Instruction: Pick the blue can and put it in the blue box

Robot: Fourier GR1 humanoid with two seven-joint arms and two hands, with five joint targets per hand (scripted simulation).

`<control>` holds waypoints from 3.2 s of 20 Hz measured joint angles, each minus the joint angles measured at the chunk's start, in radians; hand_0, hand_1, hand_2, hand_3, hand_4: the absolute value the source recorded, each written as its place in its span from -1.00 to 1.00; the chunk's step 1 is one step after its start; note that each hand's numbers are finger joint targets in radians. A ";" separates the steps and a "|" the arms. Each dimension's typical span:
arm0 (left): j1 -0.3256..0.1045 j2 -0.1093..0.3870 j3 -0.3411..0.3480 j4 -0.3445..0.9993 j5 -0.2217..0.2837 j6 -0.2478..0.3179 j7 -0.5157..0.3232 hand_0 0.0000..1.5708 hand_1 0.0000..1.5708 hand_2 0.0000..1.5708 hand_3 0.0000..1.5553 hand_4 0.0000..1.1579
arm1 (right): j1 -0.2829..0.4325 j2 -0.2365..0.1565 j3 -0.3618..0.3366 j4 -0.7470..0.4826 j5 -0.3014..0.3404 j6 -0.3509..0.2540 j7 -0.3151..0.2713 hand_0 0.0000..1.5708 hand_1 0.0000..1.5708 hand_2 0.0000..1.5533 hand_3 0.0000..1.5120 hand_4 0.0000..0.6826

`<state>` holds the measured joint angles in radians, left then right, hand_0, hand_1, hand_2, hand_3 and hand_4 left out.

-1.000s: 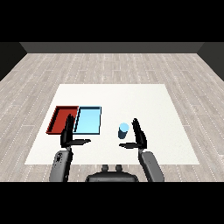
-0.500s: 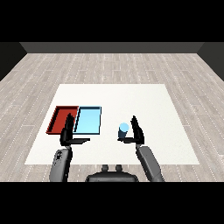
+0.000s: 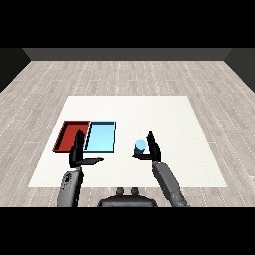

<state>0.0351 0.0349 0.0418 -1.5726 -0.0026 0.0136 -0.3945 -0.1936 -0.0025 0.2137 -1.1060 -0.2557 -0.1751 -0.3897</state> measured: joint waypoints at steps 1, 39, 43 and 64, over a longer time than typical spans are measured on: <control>0.003 0.001 0.001 -0.007 0.000 0.000 0.001 -1.00 -1.00 -1.00 -1.00 -1.00 | 0.004 0.001 0.004 -0.008 -0.004 -0.002 0.006 -1.00 -1.00 -1.00 -1.00 -1.00; -0.002 0.006 0.006 -0.018 0.014 -0.013 0.009 -1.00 -1.00 -1.00 -1.00 -1.00 | -0.214 0.003 0.112 0.263 -0.171 -0.237 -0.039 0.84 0.84 0.86 0.73 0.41; 0.004 0.008 0.004 -0.013 0.008 -0.016 -0.004 -1.00 -1.00 -1.00 -1.00 -1.00 | -0.166 0.000 0.166 0.175 -0.144 -0.277 -0.042 0.87 0.87 0.90 0.80 0.38; -0.051 -0.030 -0.122 0.041 -0.008 0.001 0.030 -1.00 -1.00 -1.00 -1.00 -1.00 | -0.217 -0.029 0.184 -0.092 0.036 -0.290 0.080 0.84 0.84 0.89 0.78 0.62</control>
<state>-0.0162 0.0052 -0.0806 -1.5321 -0.0108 0.0147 -0.3647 -0.4109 -0.0317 0.3972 -1.1984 -0.2197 -0.4652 -0.3099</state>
